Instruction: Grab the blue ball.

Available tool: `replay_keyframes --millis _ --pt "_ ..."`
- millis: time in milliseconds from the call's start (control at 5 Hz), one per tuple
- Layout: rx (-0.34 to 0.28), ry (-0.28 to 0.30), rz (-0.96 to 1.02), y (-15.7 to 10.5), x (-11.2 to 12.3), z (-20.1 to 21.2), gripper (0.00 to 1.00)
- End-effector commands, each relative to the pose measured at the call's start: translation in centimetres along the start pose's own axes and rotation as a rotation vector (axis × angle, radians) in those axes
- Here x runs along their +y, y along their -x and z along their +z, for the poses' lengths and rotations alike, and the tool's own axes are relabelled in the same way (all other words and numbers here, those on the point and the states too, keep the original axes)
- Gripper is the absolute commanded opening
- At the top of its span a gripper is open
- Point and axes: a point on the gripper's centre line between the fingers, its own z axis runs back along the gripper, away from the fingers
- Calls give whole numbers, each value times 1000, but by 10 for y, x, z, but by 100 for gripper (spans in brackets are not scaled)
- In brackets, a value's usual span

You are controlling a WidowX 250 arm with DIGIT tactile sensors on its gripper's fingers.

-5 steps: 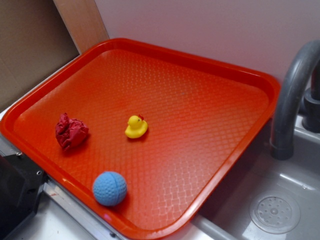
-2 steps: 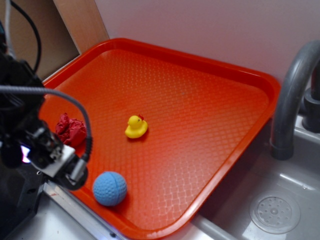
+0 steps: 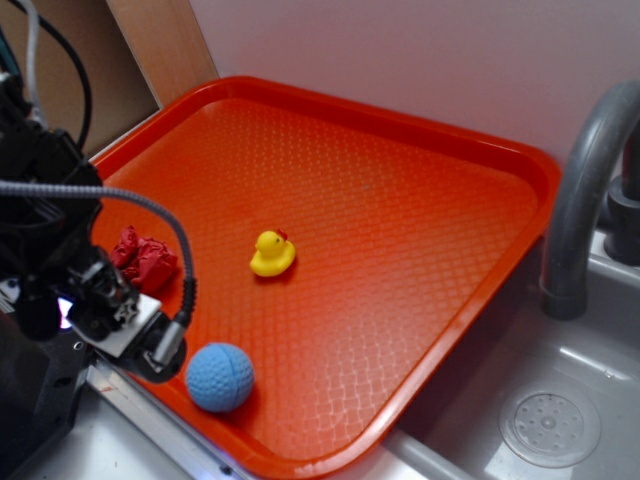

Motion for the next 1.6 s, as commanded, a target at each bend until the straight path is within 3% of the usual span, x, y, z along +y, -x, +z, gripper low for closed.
replay_keyframes --millis 0,200,400,600,800,1000,1200,1400 --pt "5 -39 -60 -25 -18 -45 100" --pt "-33 -62 -103 -23 -20 -70 100" --pt "-16 -71 -138 -25 -25 -88 100" --pt "-5 -93 -149 -20 -29 -91 0" --pt "-25 -114 -123 -31 -21 -92 0" --pt "-59 -89 -4 -66 9 -67 0" --pt "-114 10 56 -94 41 -17 0" --pt "-87 94 119 -114 84 30 0"
